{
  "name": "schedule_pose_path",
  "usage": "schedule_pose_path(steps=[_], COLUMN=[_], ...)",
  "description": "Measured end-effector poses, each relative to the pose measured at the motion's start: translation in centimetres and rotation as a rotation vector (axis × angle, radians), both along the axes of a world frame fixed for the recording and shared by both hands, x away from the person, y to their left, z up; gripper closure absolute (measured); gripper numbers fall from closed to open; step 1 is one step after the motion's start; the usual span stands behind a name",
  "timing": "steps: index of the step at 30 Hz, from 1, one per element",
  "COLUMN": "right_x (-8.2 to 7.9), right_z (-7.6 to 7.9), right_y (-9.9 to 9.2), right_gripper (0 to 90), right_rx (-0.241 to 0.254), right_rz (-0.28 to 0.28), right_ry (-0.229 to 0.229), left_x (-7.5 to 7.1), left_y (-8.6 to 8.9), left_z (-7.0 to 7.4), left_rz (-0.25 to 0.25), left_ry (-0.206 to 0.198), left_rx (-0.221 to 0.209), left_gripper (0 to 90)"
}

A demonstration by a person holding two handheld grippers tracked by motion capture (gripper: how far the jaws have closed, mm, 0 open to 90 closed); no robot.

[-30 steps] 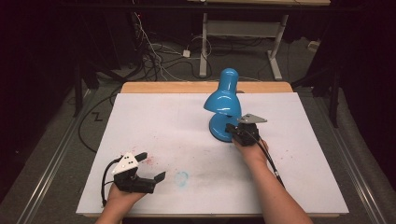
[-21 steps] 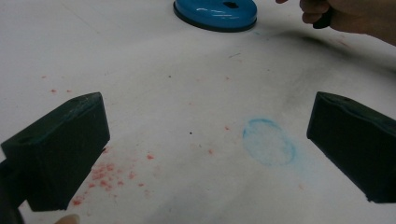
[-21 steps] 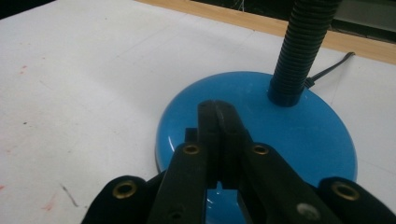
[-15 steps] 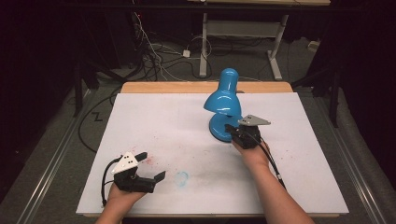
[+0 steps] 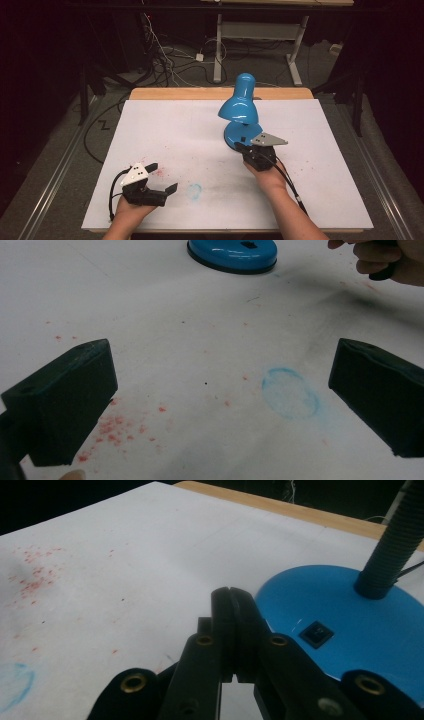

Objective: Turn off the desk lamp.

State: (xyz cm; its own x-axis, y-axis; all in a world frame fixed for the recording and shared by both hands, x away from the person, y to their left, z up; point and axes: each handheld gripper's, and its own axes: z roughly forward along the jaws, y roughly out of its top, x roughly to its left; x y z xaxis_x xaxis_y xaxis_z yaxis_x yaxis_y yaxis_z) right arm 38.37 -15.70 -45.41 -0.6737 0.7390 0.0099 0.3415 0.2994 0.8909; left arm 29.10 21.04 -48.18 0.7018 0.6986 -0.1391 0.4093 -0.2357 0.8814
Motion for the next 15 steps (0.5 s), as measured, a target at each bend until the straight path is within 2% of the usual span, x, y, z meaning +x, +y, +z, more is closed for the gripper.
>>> schedule_pose_path(steps=[15], right_x=[-2.5], right_z=[-2.7], right_y=[0.3], right_gripper=[90.0], right_rx=[-0.018], right_rz=[0.043], right_ry=[0.041], left_x=[0.0], left_y=[0.0], left_z=[0.0], left_rz=[-0.001], left_ry=[0.000], left_rx=[-0.002], left_gripper=[0.0])
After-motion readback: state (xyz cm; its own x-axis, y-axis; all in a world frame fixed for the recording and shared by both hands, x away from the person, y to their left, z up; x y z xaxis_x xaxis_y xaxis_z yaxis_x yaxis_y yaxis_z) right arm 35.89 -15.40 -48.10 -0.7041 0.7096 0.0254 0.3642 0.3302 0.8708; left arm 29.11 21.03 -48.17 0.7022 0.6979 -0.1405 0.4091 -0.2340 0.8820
